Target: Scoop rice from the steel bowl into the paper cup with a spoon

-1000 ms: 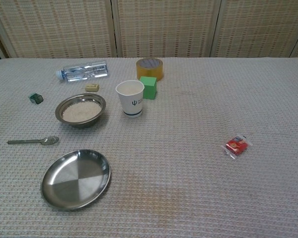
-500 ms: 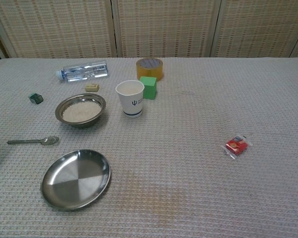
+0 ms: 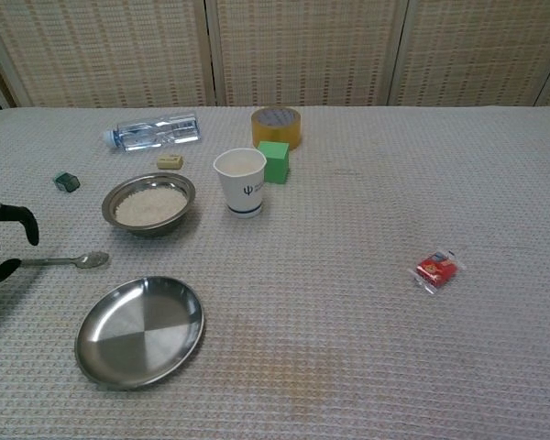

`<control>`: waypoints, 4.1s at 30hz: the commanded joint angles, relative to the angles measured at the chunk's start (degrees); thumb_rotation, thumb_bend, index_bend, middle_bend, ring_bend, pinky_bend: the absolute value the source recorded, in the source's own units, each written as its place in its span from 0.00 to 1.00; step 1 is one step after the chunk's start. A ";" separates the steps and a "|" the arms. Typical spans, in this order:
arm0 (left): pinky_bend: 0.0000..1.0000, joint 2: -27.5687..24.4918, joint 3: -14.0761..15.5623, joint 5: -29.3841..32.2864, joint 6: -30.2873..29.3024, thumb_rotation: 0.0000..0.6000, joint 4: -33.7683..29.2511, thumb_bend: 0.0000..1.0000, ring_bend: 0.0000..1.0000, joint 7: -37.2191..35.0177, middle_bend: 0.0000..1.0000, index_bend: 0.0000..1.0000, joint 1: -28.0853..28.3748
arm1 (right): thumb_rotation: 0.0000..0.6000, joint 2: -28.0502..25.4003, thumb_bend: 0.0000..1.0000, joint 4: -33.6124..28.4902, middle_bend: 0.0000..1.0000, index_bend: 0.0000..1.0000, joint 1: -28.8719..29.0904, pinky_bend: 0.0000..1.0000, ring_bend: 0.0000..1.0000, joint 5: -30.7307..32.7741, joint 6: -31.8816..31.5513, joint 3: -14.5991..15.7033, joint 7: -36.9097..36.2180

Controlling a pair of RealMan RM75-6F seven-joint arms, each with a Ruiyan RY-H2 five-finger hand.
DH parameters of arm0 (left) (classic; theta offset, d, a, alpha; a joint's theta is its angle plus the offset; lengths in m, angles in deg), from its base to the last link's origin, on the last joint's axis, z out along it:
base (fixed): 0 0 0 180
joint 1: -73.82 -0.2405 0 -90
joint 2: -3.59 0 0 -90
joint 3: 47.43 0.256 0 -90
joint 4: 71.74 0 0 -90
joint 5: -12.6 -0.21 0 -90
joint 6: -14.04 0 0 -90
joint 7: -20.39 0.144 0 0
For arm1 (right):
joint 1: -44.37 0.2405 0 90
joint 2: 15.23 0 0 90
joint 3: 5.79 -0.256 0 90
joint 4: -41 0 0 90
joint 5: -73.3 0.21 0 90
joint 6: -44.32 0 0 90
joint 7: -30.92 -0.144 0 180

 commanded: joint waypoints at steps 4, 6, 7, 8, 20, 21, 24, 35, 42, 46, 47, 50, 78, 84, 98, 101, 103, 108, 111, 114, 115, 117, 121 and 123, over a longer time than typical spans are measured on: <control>1.00 1.66 -0.35 1.68 1.35 1.00 1.79 0.42 1.00 1.11 1.00 0.44 1.23 | 1.00 -0.11 0.15 -0.11 0.00 0.00 0.07 0.00 0.00 0.48 0.45 -0.01 0.19; 1.00 2.32 -0.48 2.00 1.38 1.00 2.74 0.42 1.00 1.31 1.00 0.45 1.56 | 1.00 -0.20 0.15 -0.23 0.00 0.00 0.14 0.00 0.00 0.75 0.77 0.00 0.27; 1.00 2.67 -0.55 2.10 1.31 1.00 3.30 0.42 1.00 1.38 1.00 0.46 1.69 | 1.00 -0.23 0.15 -0.27 0.00 0.00 0.17 0.00 0.00 0.86 0.92 0.00 0.33; 1.00 3.14 -0.62 2.23 1.27 1.00 4.09 0.42 1.00 1.49 1.00 0.46 1.88 | 1.00 -0.27 0.15 -0.33 0.00 0.00 0.22 0.00 0.00 0.98 1.11 0.01 0.40; 1.00 6.36 -0.31 2.26 1.13 1.00 8.99 0.42 1.00 1.32 1.00 0.47 3.13 | 1.00 -0.71 0.15 -0.93 0.00 0.00 0.29 0.00 0.00 1.22 1.58 0.16 0.08; 1.00 6.53 -0.26 2.31 1.09 1.00 9.28 0.42 1.00 1.51 1.00 0.47 3.19 | 1.00 -0.73 0.15 -0.95 0.00 0.00 0.28 0.00 0.00 1.22 1.58 0.17 0.06; 1.00 6.88 -0.13 2.53 1.20 1.00 9.71 0.42 1.00 1.62 1.00 0.47 3.28 | 1.00 -0.74 0.15 -0.94 0.00 0.00 0.31 0.00 0.00 1.28 1.64 0.16 0.01; 1.00 7.58 0.01 3.74 2.22 1.00 11.20 0.42 1.00 2.08 1.00 0.48 3.71 | 1.00 -0.89 0.15 -1.08 0.00 0.00 0.36 0.00 0.00 1.57 1.90 0.15 -0.02; 1.00 7.76 0.12 3.85 2.03 1.00 11.72 0.42 1.00 1.91 1.00 0.51 3.78 | 1.00 -0.92 0.15 -1.14 0.00 0.00 0.41 0.00 0.00 1.65 2.11 0.22 0.11; 1.00 7.54 0.17 3.94 2.00 1.00 11.46 0.41 1.00 1.86 1.00 0.51 3.78 | 1.00 -0.91 0.15 -1.19 0.00 0.00 0.45 0.00 0.00 1.68 2.25 0.28 0.26; 1.00 7.53 0.17 3.88 1.90 1.00 11.47 0.41 1.00 1.74 1.00 0.51 3.78 | 1.00 -0.90 0.15 -1.21 0.00 0.00 0.46 0.00 0.00 1.69 2.28 0.29 0.28; 1.00 7.46 0.27 3.65 1.64 1.00 11.43 0.41 1.00 1.38 1.00 0.51 3.76 | 1.00 -0.92 0.15 -1.29 0.00 0.00 0.51 0.00 0.00 1.73 2.41 0.33 0.37; 1.00 2.55 -3.36 2.96 -6.62 1.00 4.10 0.42 1.00 14.69 1.00 0.57 5.39 | 1.00 -1.24 0.15 -2.07 0.00 0.00 0.28 0.00 0.00 -0.18 1.77 1.24 0.67; 1.00 2.51 -5.30 4.28 -6.89 1.00 2.59 0.42 1.00 23.45 1.00 0.57 8.14 | 1.00 -1.60 0.15 -2.29 0.00 0.00 -0.02 0.00 0.00 -0.88 1.09 1.46 0.45; 1.00 10.97 -5.61 3.01 -8.38 1.00 13.95 0.42 1.00 40.98 1.00 0.57 16.19 | 1.00 -2.44 0.15 -2.77 0.00 0.00 -0.39 0.00 0.00 -2.28 0.31 1.97 -0.51; 1.00 13.53 -5.00 2.26 -8.49 1.00 18.39 0.42 1.00 42.09 1.00 0.57 17.25 | 1.00 -2.72 0.15 -2.88 0.00 0.00 -0.48 0.00 0.00 -2.55 0.07 2.02 -1.00; 1.00 15.15 -4.67 1.79 -8.79 1.00 21.14 0.42 1.00 43.06 1.00 0.57 17.81 | 1.00 -2.86 0.15 -2.86 0.00 0.00 -0.47 0.00 0.00 -2.61 0.11 2.03 -1.25; 1.00 17.97 -4.13 1.24 -9.00 1.00 26.31 0.41 1.00 44.86 1.00 0.57 18.68 | 1.00 -3.22 0.15 -2.90 0.00 0.00 -0.40 0.00 0.00 -2.72 0.35 2.12 -1.93; 1.00 18.98 -3.43 0.57 -9.14 1.00 28.24 0.41 1.00 45.16 1.00 0.57 18.78 | 1.00 -3.42 0.15 -2.98 0.00 0.00 -0.47 0.00 0.00 -2.91 0.13 2.13 -2.19; 1.00 19.97 -3.11 0.06 -9.50 1.00 29.74 0.41 1.00 44.89 1.00 0.57 18.85 | 1.00 -3.55 0.15 -3.08 0.00 0.00 -0.52 0.00 0.00 -3.10 0.08 2.22 -2.35; 1.00 20.38 -2.96 -0.14 -9.52 1.00 30.38 0.41 1.00 44.63 1.00 0.57 18.88 | 1.00 -3.60 0.15 -3.14 0.00 0.00 -0.54 0.00 0.00 -3.17 0.08 2.26 -2.44; 1.00 21.06 -2.77 -0.26 -9.27 1.00 31.55 0.41 1.00 44.56 1.00 0.57 18.91 | 1.00 -3.72 0.15 -3.26 0.00 0.00 -0.59 0.00 0.00 -3.33 -0.02 2.32 -2.56; 1.00 22.58 -2.89 -0.02 -8.90 1.00 33.78 0.41 1.00 44.98 1.00 0.57 19.02 | 1.00 -3.88 0.15 -3.45 0.00 0.00 -0.70 0.00 0.00 -3.66 -0.14 2.51 -2.65; 1.00 23.37 -2.59 -0.53 -9.14 1.00 35.37 0.41 1.00 44.76 1.00 0.57 19.14 | 1.00 -3.97 0.15 -3.59 0.00 0.00 -0.70 0.00 0.00 -3.74 -0.05 2.58 -2.66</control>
